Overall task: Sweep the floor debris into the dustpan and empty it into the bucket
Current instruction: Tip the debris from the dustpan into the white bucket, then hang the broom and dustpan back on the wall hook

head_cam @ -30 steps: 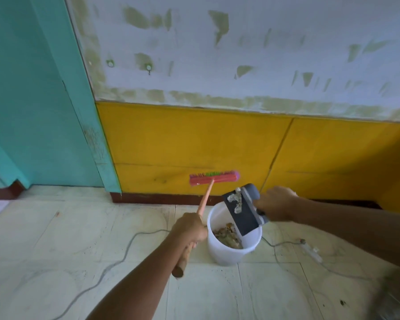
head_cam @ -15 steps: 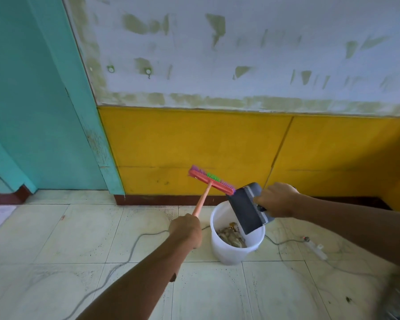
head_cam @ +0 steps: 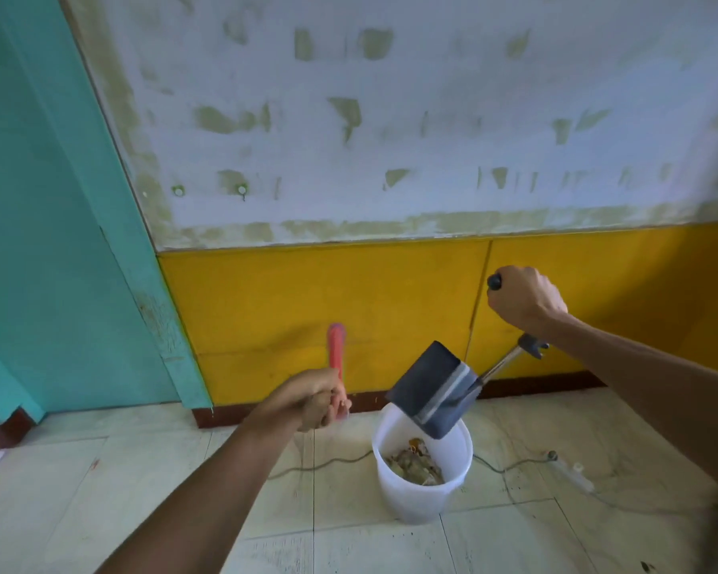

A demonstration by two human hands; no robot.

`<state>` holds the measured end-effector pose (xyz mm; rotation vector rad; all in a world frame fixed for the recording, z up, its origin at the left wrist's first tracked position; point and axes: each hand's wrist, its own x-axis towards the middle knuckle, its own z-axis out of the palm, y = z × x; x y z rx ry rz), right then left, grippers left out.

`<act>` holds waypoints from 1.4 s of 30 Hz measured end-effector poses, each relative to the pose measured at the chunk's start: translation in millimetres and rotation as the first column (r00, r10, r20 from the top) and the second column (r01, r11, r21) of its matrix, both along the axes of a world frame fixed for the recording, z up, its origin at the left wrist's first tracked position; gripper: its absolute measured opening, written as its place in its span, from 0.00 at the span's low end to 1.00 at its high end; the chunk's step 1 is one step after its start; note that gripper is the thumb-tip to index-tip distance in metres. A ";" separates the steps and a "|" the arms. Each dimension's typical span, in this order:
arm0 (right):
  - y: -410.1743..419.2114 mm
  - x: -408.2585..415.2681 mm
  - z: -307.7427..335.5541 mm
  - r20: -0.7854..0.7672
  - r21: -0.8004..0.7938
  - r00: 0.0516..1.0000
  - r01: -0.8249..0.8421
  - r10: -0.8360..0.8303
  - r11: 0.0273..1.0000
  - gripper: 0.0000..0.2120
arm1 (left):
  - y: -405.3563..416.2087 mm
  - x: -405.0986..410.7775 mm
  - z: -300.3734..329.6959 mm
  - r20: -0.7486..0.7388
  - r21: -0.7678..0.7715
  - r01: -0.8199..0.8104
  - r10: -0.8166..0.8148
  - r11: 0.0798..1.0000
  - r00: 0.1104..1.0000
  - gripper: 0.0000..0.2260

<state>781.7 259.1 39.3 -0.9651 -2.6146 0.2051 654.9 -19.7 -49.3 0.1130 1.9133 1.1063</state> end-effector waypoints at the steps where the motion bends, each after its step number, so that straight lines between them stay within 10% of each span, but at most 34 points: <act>1: 4.1 -0.3 7.6 -0.043 -0.029 0.999 0.029 -0.030 0.999 0.06 | 9.5 -1.9 7.2 0.071 0.046 -0.071 0.068 0.996 0.995 0.08; 12: 19.0 -42.6 39.3 -0.287 -0.323 0.952 0.008 -0.106 0.946 0.12 | 40.2 -28.3 57.6 0.130 0.299 -0.307 0.280 0.904 0.951 0.08; 16: 4.6 -81.3 54.5 -0.523 -0.771 0.835 -0.378 -0.170 0.513 0.13 | 26.0 -61.3 99.1 0.192 0.377 -0.394 0.345 0.839 0.919 0.11; 21: -14.5 -148.1 64.0 -0.710 -0.698 0.689 -0.715 -0.142 0.022 0.04 | 9.8 -114.8 127.2 0.020 0.336 -0.385 0.402 0.860 0.915 0.16; 25: -40.3 -208.8 46.9 -0.682 -0.720 0.719 -0.692 -0.136 -0.047 0.11 | -10.9 -175.8 117.3 -0.114 0.378 -0.433 0.506 0.818 0.855 0.17; 32: -77.4 -284.8 31.7 -0.704 -0.692 0.694 -0.718 -0.151 -0.076 0.14 | -67.1 -261.2 94.5 0.293 0.588 -0.327 0.183 0.740 0.939 0.06; 38: -98.4 -315.9 50.2 -0.737 -0.659 0.673 -0.737 -0.064 -0.153 0.28 | -59.1 -295.2 114.5 -0.019 0.146 -0.172 0.176 0.974 0.984 0.15; 42: -102.6 -329.8 56.3 -0.761 -0.641 0.648 -0.747 0.019 -0.176 0.28 | -52.9 -291.5 137.6 -0.508 -0.402 0.127 -0.336 0.907 0.793 0.26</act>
